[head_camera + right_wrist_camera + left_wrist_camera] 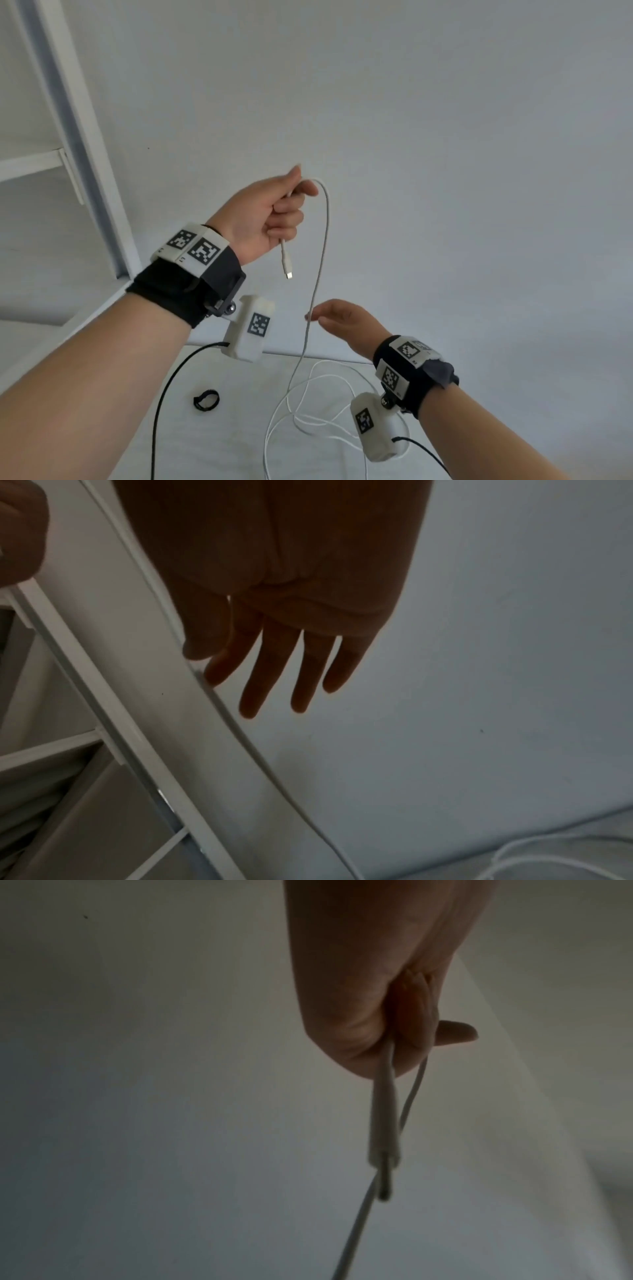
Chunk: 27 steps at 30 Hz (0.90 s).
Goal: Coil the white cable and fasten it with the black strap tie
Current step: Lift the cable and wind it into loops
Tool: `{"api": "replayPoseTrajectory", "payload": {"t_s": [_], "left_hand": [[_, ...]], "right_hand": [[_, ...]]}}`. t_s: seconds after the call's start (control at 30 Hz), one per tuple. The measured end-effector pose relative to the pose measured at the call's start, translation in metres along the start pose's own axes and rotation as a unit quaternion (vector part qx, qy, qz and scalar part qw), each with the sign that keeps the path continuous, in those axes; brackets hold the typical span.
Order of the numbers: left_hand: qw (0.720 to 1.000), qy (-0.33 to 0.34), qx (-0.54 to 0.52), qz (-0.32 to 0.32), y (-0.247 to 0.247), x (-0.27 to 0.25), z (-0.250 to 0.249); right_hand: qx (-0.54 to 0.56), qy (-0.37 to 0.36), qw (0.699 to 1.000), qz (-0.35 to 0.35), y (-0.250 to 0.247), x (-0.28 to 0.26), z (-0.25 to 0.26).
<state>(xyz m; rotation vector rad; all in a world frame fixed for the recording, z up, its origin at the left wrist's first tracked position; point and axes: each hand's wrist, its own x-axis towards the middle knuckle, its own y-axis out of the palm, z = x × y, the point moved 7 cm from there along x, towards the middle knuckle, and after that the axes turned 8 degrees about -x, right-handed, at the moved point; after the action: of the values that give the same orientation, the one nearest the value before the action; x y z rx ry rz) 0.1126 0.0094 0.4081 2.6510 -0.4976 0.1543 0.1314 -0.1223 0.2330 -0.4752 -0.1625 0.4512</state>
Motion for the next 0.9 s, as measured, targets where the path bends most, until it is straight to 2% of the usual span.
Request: {"api": "replayPoseTrajectory", "payload": {"t_s": [0.13, 0.2, 0.27, 0.4, 0.47, 0.53, 0.6, 0.73, 0.8, 0.9], "left_hand": [[0.999, 0.032, -0.013, -0.012, -0.005, -0.001, -0.025], [0.999, 0.043, -0.01, -0.016, -0.007, -0.001, -0.033], [0.998, 0.051, -0.009, -0.021, -0.011, -0.002, -0.038], [0.999, 0.029, 0.011, -0.014, -0.023, -0.009, -0.036], [1.0, -0.001, 0.023, -0.009, -0.028, -0.013, -0.023], [1.0, -0.011, 0.014, -0.014, -0.031, -0.015, -0.01], [0.999, -0.007, -0.017, -0.03, -0.032, -0.017, 0.001], [0.997, 0.005, -0.053, -0.056, -0.034, -0.015, 0.015], [0.997, 0.014, -0.037, -0.069, -0.035, -0.015, 0.02], [0.996, 0.008, 0.039, -0.076, -0.031, -0.019, 0.032]], "right_hand": [[0.055, 0.007, 0.995, 0.083, 0.026, -0.008, -0.003], [0.041, 0.005, 0.996, 0.079, 0.031, -0.008, -0.001], [0.053, 0.013, 0.998, 0.02, 0.023, -0.008, 0.002], [0.107, 0.062, 0.973, -0.193, -0.032, -0.014, -0.005], [0.07, 0.057, 0.961, -0.261, -0.058, -0.019, -0.002], [-0.002, 0.04, 0.958, -0.282, -0.072, -0.02, 0.009], [-0.135, 0.033, 0.959, -0.248, -0.069, -0.019, 0.022], [-0.386, 0.024, 0.919, -0.073, -0.03, -0.02, 0.037], [-0.449, -0.008, 0.893, -0.012, -0.008, -0.028, 0.044], [-0.469, -0.055, 0.881, 0.026, 0.011, -0.039, 0.06]]}}
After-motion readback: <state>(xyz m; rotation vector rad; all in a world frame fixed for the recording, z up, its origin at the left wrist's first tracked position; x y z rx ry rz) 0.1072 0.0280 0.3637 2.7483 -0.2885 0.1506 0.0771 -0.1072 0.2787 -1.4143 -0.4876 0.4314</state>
